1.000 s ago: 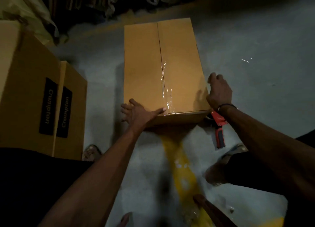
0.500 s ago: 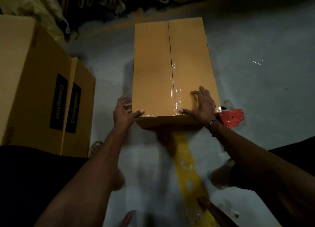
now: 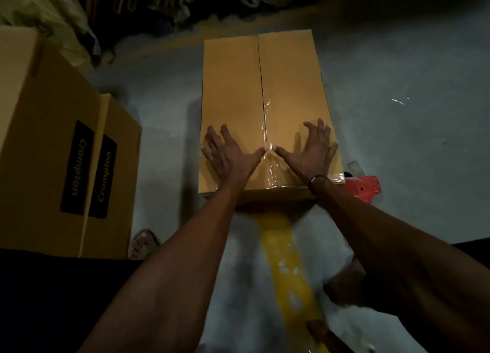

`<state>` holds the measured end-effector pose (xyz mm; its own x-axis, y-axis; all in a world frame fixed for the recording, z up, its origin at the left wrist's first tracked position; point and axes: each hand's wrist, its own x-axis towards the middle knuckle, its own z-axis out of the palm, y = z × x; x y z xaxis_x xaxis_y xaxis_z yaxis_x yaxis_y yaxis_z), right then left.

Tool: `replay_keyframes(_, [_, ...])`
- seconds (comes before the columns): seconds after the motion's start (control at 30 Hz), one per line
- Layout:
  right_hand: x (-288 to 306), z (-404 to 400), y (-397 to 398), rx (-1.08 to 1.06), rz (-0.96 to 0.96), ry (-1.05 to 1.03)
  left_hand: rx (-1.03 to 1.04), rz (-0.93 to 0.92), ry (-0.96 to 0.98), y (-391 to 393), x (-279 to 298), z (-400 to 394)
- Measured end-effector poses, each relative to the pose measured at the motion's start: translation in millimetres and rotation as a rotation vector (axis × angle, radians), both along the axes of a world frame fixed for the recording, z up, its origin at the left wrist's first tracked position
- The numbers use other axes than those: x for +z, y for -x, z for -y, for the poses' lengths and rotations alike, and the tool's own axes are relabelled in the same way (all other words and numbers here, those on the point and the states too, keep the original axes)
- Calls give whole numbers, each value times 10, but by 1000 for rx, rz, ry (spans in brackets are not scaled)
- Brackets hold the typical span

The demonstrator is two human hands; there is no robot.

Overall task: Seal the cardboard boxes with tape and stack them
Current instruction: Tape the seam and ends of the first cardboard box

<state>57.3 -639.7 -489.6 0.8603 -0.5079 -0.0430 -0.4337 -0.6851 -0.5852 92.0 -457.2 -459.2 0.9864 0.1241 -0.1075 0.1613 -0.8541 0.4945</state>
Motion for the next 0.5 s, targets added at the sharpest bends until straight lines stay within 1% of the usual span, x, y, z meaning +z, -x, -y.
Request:
replay_keyframes(0.13, [-107, 59, -85, -57, -132, 33, 88, -119, 14, -86, -142, 74])
replay_keyframes(0.23, [-173, 63, -60, -77, -107, 39, 98, -121, 42, -132, -223, 49])
replay_keyframes(0.4, [-150, 90, -102, -102, -87, -27, 153, -127, 117, -234, -242, 68])
replay_keyframes(0.5, [-99, 86, -156, -171, -57, -61, 205, -83, 158, -275, -241, 57])
